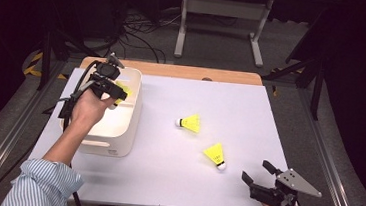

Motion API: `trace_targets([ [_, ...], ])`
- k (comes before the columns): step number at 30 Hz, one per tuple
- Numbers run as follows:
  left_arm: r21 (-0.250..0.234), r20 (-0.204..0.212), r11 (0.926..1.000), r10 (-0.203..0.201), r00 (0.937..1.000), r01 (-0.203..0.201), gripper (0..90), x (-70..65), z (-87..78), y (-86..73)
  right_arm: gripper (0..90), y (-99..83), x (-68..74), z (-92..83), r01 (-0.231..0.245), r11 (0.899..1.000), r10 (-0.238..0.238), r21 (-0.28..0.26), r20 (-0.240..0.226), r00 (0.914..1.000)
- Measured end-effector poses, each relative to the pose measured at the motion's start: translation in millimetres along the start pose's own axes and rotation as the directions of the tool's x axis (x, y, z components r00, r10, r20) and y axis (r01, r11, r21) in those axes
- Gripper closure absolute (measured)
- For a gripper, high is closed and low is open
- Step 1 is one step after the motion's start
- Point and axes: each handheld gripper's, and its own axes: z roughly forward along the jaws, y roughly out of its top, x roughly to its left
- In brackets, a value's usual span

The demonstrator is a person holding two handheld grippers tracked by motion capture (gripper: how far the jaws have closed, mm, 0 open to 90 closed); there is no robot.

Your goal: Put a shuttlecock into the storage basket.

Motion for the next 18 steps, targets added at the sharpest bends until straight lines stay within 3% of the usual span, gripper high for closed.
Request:
trace_targets([
  [18, 0.010, 0.030, 0.9986, -0.053, 0.9981, 0.053, 61.6, 8.3, 26.5, 2.3, 14.2, -0.1, 0.2, -0.2, -0.001, 1.000, 0.001, 0.000, -0.003, 1.0000],
])
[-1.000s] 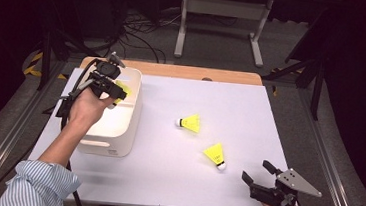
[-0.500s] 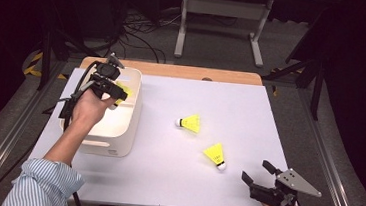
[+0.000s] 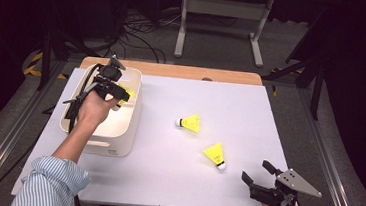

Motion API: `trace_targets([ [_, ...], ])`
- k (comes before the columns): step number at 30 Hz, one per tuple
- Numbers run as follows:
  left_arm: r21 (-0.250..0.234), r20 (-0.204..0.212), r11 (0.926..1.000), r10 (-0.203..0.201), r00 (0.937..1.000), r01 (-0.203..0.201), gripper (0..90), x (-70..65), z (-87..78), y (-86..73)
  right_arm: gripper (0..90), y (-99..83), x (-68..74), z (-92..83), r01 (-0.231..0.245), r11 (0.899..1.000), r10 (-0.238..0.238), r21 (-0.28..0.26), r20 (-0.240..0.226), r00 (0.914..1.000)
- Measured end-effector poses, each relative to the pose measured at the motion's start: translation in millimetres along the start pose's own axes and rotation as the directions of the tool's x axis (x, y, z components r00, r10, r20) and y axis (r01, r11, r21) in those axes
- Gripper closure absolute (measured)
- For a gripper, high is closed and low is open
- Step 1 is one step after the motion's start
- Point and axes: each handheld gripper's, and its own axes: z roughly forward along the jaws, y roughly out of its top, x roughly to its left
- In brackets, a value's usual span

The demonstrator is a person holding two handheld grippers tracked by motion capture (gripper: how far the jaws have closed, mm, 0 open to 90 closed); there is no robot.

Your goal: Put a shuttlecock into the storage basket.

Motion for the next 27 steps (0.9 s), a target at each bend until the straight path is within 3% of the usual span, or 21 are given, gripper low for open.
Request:
trace_targets([
  [14, 0.045, 0.005, 0.9978, -0.048, 0.9988, 0.048, 61.4, 11.5, 16.8, -1.5, 14.1, 0.0, -0.1, 0.9, 0.002, 1.000, -0.002, 0.004, -0.003, 1.0000],
  [27, 0.075, 0.012, 0.9964, -0.042, 0.9991, 0.041, 59.7, 9.8, 30.2, -0.8, 14.1, -0.1, -0.1, 0.7, 0.000, 1.000, 0.000, 0.004, -0.003, 1.0000],
])
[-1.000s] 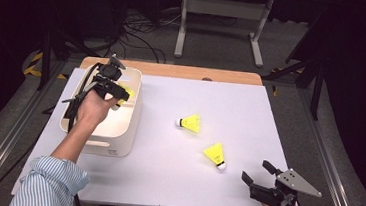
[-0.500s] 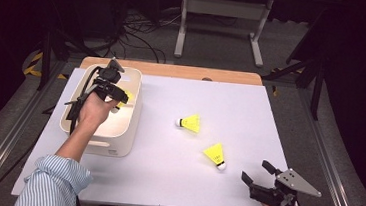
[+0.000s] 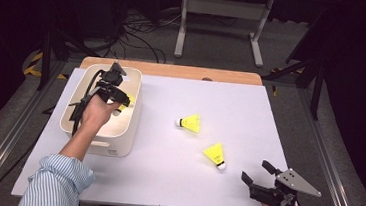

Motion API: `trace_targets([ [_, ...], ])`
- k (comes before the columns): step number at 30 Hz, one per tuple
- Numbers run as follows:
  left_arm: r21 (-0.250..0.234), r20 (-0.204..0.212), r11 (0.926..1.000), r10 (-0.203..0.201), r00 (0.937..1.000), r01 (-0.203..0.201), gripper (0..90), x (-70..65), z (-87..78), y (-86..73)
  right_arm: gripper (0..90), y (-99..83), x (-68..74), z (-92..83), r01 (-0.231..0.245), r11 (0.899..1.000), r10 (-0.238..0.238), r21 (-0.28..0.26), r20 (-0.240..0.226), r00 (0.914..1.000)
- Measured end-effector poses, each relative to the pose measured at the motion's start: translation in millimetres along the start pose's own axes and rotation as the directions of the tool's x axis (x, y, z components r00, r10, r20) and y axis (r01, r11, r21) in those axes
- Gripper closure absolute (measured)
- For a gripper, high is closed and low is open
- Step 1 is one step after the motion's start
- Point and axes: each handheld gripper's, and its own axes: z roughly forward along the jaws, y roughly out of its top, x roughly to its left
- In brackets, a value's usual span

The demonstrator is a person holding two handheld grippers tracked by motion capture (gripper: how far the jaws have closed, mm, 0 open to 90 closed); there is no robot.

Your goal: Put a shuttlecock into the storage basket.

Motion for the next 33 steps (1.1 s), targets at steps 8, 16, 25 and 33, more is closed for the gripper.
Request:
trace_targets([
  [8, 0.007, -0.005, 1.0000, 0.003, 1.0000, -0.003, 57.1, -0.6, 3.0, 0.3, 14.1, 0.0, -0.1, 0.1, 0.002, 1.000, -0.002, 0.000, -0.001, 1.0000],
  [16, 0.017, -0.013, 0.9998, -0.004, 0.9999, 0.004, 49.4, -0.1, 4.8, -0.1, 14.1, 0.0, -0.1, 0.2, 0.001, 1.000, -0.001, 0.002, -0.002, 1.0000],
  [25, 0.031, -0.028, 0.9994, -0.011, 0.9995, 0.012, 32.0, 0.0, 3.8, -1.4, 14.1, 0.0, 0.1, 0.5, 0.007, 1.000, -0.007, 0.006, 0.000, 1.0000],
  [33, -0.006, -0.040, 1.0000, -0.003, 0.9992, 0.003, 26.6, -2.5, -4.3, -3.4, 14.1, 0.0, 0.1, 0.4, 0.007, 1.000, -0.007, 0.005, 0.000, 1.0000],
])
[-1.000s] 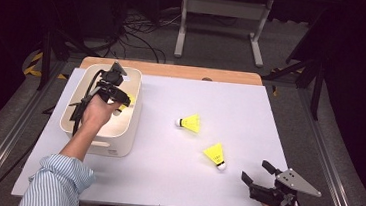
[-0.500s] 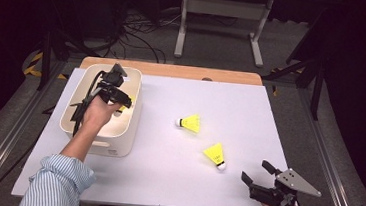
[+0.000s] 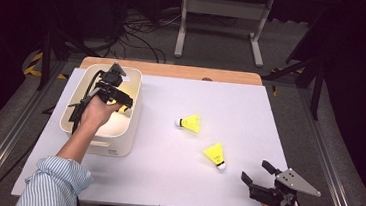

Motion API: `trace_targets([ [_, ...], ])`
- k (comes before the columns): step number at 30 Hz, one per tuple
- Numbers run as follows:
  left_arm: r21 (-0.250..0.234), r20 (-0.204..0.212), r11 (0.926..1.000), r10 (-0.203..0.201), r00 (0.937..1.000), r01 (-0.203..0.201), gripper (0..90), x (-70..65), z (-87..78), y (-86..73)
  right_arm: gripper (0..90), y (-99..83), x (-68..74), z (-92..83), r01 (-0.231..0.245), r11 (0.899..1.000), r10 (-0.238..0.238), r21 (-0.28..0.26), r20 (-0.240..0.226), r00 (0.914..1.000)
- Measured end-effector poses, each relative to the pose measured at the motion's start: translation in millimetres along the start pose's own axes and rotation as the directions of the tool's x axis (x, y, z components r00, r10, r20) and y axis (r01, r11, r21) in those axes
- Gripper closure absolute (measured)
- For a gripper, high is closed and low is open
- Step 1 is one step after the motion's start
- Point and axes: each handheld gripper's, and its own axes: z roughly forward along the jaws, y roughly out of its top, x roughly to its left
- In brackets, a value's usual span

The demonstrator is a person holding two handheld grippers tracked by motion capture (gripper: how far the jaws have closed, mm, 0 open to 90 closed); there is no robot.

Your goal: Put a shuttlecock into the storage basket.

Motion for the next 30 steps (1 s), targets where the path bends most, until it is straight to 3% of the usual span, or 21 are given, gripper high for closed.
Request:
trace_targets([
  [17, -0.078, 0.012, 0.9968, 0.016, 0.9998, -0.015, 27.0, -4.8, -23.4, -6.3, 14.1, 0.1, 0.2, 0.4, 0.000, 1.000, 0.000, 0.000, 0.001, 1.0000],
  [30, -0.129, 0.030, 0.9897, 0.065, 0.9974, -0.061, 27.3, -17.8, -41.3, -9.2, 14.1, 0.2, 0.0, 0.1, -0.001, 1.000, 0.001, -0.002, 0.001, 1.0000],
])
